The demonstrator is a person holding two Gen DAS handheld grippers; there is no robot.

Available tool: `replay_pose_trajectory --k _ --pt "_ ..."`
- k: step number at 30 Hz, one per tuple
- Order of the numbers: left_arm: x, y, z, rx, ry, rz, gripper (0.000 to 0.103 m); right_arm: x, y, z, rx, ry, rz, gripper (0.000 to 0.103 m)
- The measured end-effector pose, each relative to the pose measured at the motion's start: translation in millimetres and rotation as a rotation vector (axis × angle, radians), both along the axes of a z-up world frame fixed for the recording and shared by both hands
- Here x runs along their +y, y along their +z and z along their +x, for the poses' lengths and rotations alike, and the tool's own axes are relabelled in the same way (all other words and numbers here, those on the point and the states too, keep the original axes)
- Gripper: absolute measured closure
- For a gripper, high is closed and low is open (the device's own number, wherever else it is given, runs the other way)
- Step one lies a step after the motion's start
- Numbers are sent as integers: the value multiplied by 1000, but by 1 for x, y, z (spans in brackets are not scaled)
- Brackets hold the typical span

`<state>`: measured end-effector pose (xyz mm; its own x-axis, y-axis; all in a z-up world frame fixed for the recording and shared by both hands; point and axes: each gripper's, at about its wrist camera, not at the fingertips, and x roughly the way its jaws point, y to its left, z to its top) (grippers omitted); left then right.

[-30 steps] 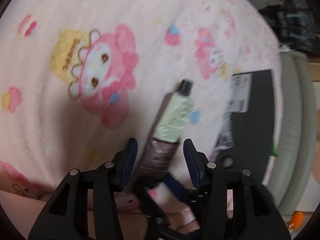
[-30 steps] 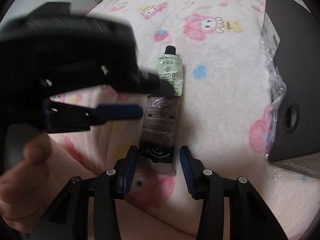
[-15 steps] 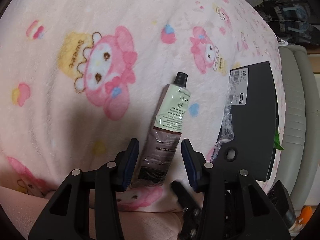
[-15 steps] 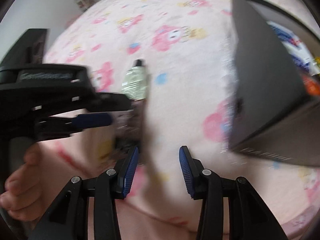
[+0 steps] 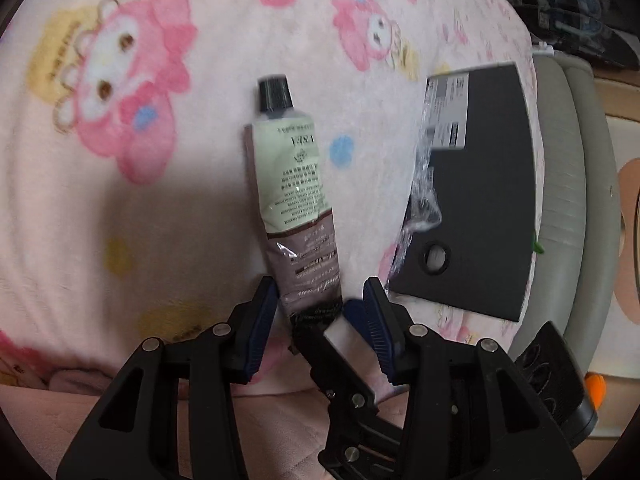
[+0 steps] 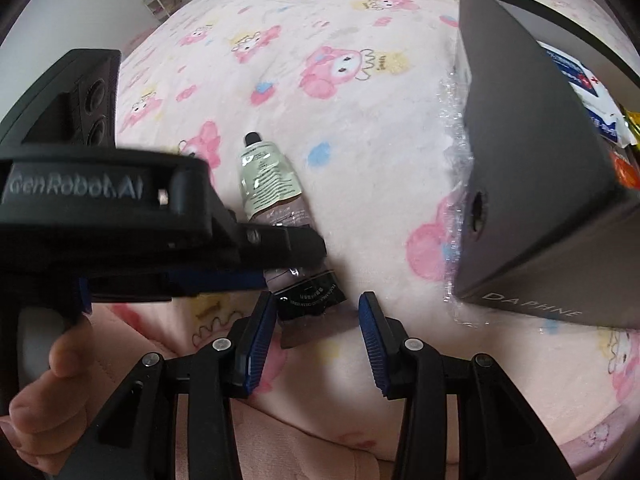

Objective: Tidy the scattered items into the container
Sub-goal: 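Tilt the held tube with the left gripper toward the black box, then carry the tube sideways in the left gripper over the black box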

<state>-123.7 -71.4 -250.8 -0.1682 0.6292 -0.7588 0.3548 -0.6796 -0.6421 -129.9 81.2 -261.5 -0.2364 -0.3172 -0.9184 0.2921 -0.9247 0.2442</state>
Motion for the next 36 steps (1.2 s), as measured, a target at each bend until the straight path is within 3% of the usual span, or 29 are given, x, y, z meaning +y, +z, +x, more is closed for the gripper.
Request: replay_pose_trajectory --k 3,6,8,12,16,20,24,28,31,34,36 --pt "-19 8 -2 29 77 -31 58 -1 -9 -3 -8 -5 26 64" --pt "-28 13 -16 19 103 -157 58 8 -12 -3 -19 -41 11 64" --pt "-30 19 -27 42 97 -233 58 17 -12 0 -33 -71 -9 64" --pt "-22 13 -44 45 72 -289 59 30 -10 0 -56 -102 -78 64" --pt "-11 -3 -51 20 44 -268 66 27 -19 -6 -88 -81 -150 73" --pt "-11 0 -41 23 58 -287 66 20 -34 -13 -106 -92 -167 82" --pt "-20 7 -20 11 95 -294 65 19 -37 -20 -82 -118 -174 82" --pt "-23 1 -4 -72 77 -277 62 19 -29 -24 9 -158 -141 82" --pt "-31 5 0 -102 90 -247 61 -4 -23 1 18 -173 -130 82" --pt "-40 17 -8 -64 103 -289 61 52 3 21 -25 -180 -131 82" --pt "-41 24 -16 -17 86 -331 61 53 6 22 -42 -176 -142 82"
